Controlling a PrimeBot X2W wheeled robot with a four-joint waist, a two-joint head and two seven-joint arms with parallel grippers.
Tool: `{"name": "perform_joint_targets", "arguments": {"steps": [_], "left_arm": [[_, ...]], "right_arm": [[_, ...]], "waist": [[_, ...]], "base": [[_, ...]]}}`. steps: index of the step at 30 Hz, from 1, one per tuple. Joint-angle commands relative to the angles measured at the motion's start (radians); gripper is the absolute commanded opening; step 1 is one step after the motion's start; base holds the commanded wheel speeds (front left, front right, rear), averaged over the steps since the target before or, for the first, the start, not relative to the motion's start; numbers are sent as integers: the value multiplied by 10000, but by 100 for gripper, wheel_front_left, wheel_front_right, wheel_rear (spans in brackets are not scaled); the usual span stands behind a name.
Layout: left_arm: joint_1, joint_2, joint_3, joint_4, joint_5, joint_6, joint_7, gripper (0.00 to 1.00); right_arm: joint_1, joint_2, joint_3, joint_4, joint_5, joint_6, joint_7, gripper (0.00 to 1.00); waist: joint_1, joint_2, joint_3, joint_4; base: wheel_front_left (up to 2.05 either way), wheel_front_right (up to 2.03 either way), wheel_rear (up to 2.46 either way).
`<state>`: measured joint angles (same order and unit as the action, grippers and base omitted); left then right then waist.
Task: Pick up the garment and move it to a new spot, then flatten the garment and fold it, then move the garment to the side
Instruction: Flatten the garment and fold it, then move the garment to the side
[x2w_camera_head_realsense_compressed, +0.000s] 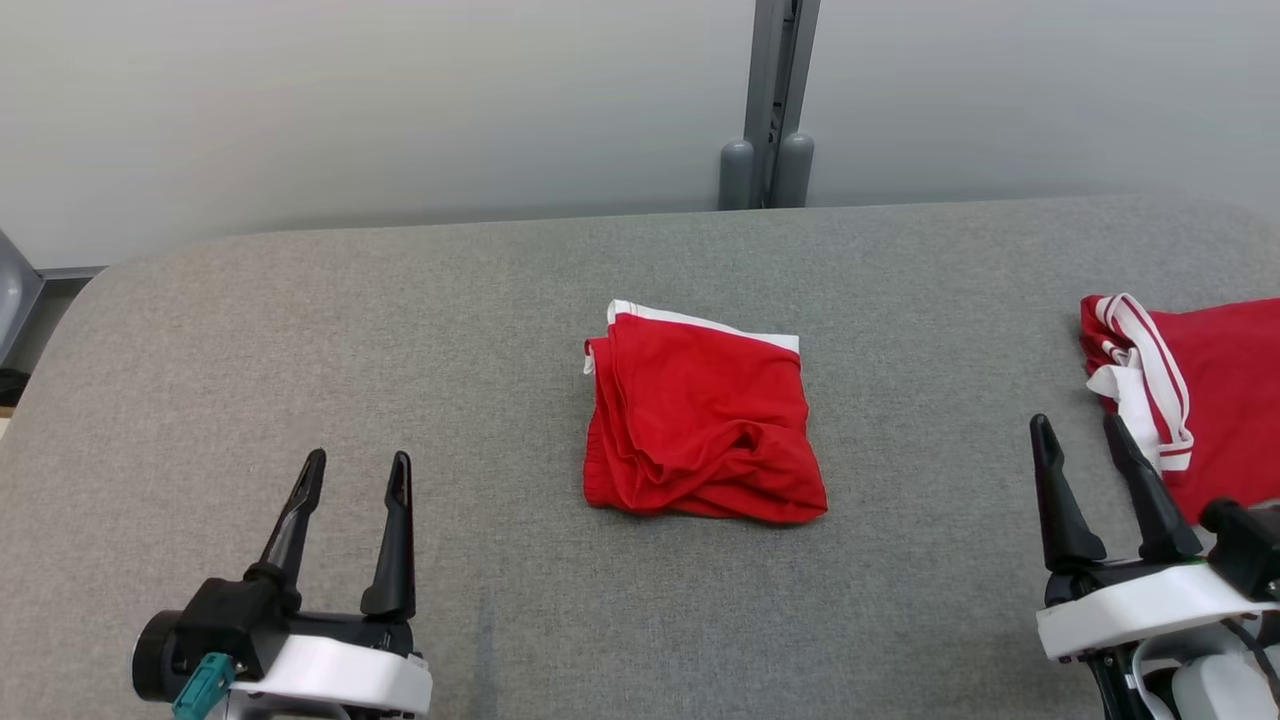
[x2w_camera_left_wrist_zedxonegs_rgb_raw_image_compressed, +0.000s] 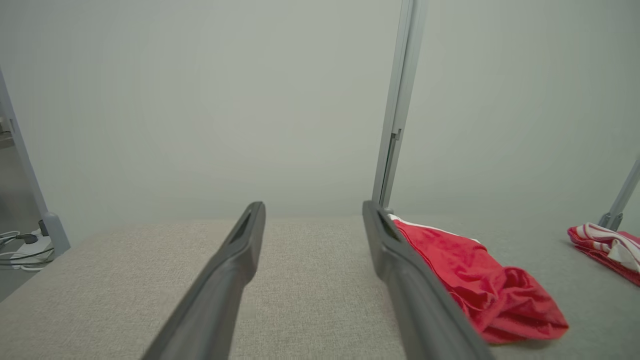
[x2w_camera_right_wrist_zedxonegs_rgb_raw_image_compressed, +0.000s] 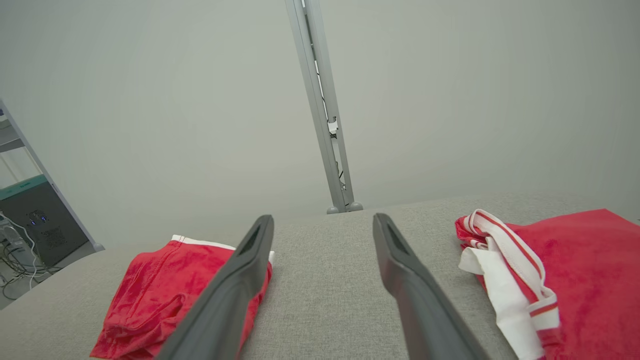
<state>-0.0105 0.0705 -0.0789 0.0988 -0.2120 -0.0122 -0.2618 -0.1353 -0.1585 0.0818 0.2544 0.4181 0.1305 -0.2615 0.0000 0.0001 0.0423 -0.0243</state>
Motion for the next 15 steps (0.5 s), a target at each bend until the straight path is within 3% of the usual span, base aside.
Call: {"name": "perform_joint_targets", "arguments": {"steps": [1, 15], "left_arm": [[53, -28, 94, 50, 87, -61, -37, 100], [-74, -164, 232, 226, 267, -208, -37, 100]], "right_arm": [[100, -3, -132, -84, -178, 6, -45, 100], [23, 113, -164, 3, -615, 6, -45, 100]], "waist": [[0, -1, 11, -10], [0, -1, -16, 154]], "base": [[0, 0, 0], [0, 0, 0]]}}
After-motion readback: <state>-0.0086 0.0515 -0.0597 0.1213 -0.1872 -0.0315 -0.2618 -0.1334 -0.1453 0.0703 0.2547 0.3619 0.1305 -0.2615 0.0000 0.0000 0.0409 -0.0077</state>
